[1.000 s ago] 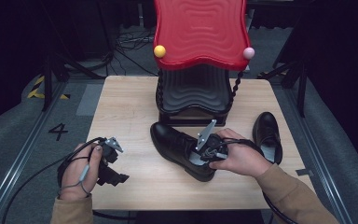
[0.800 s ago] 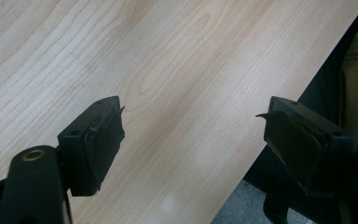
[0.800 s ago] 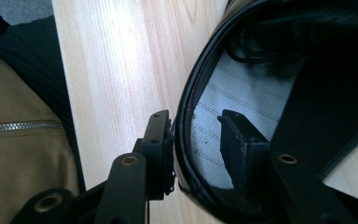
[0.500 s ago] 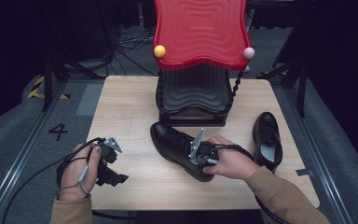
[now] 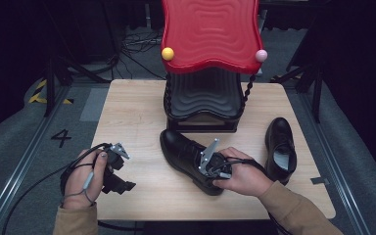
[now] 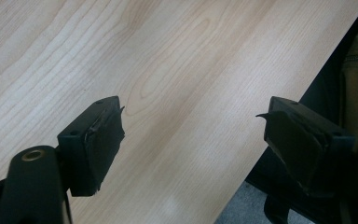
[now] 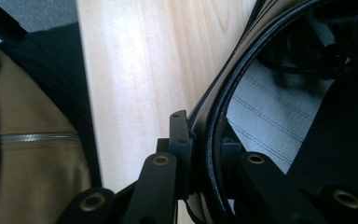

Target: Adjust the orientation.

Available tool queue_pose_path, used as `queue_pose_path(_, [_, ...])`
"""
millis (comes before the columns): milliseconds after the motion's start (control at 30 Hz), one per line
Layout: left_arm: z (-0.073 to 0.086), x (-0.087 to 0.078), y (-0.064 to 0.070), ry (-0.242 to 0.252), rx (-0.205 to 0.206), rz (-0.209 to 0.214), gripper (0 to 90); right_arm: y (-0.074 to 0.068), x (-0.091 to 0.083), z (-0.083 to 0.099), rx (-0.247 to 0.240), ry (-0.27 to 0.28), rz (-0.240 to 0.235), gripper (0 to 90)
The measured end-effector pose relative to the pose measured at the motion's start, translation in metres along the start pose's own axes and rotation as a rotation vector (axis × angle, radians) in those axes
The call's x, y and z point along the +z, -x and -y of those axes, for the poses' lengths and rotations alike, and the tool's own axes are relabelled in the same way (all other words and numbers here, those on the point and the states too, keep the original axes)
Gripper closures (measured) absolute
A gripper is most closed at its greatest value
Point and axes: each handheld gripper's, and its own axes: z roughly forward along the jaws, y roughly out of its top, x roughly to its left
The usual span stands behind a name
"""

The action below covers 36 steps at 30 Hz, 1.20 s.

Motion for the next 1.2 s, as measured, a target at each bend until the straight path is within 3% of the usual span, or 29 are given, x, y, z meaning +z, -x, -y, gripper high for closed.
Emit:
queue_pose_path(100, [-0.003,0.001,0.0,0.001,0.007,-0.002,20.3,-0.009,-0.011,0.005,0.006,0.029,0.004,82.2])
queue_pose_path(367, [-0.01,0.004,0.001,-0.004,0.019,0.004,20.3,-0.023,-0.03,0.024,0.097,0.078,0.024,81.6])
queue_pose_path(467, [-0.014,0.004,0.001,-0.008,0.031,0.002,20.3,-0.024,-0.034,0.035,0.177,0.083,0.051,81.2])
queue_pose_path(533, [-0.014,0.005,0.001,-0.009,0.024,0.007,20.3,-0.024,-0.034,0.039,0.218,0.089,0.065,80.7])
queue_pose_path(667, [-0.015,0.006,0.0,-0.011,0.028,0.004,20.3,-0.022,-0.03,0.043,0.246,0.076,0.081,79.8])
queue_pose_path(767, [-0.015,0.006,0.0,-0.01,0.026,0.005,20.3,-0.02,-0.02,0.046,0.312,0.073,0.054,79.5])
queue_pose_path(867, [-0.014,0.006,0.0,-0.011,0.025,0.006,20.3,-0.026,-0.007,0.044,0.308,0.059,0.064,77.6])
queue_pose_path(967, [-0.014,0.006,0.001,-0.008,0.024,0.01,20.4,-0.026,0.001,0.045,0.336,0.07,0.021,74.9])
queue_pose_path(1200, [-0.014,0.006,0.0,-0.008,0.022,0.009,20.4,-0.023,-0.005,0.047,0.362,0.108,0.002,69.7])
